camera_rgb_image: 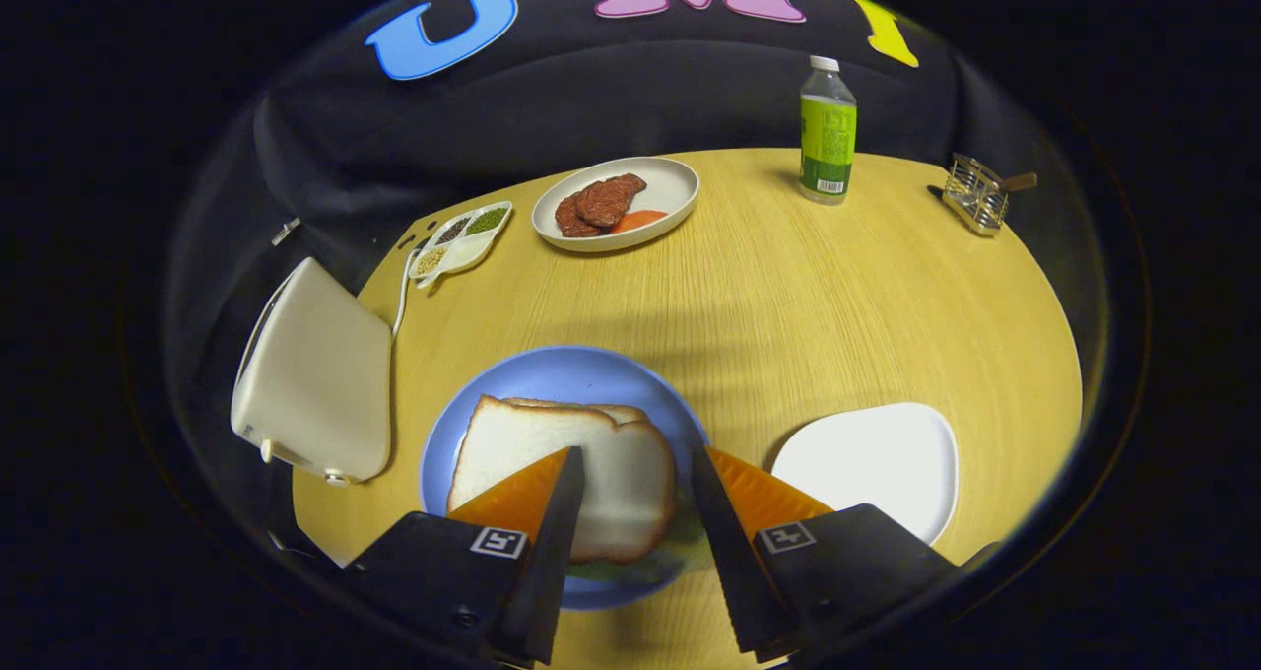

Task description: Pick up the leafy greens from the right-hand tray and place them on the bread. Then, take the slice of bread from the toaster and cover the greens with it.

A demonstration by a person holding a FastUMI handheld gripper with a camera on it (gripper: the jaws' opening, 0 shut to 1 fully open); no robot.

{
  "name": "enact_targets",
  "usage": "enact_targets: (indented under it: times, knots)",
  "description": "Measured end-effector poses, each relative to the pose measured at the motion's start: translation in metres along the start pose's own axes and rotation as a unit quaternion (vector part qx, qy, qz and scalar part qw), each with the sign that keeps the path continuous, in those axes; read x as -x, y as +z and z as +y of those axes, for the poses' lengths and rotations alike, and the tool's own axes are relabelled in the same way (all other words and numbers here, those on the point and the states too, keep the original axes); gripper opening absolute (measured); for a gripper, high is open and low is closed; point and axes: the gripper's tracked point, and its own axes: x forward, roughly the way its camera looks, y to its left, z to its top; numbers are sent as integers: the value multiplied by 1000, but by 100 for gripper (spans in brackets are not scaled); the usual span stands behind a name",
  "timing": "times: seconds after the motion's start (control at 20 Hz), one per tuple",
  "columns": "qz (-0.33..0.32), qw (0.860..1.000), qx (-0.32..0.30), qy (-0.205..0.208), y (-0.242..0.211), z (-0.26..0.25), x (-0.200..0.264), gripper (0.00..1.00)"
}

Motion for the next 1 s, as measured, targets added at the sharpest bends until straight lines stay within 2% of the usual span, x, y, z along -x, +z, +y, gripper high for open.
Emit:
enact_targets:
  times: [0.15, 0.45, 0.75, 1.0]
  knots:
    - [-17, 999, 45, -11, 4, -6, 11, 75]
    - [-84, 993, 76, -26, 47, -23, 55, 80]
    - [-173, 981, 85, -31, 105, -25, 123, 81]
    - [-235, 966, 101, -28, 133, -16, 182, 81]
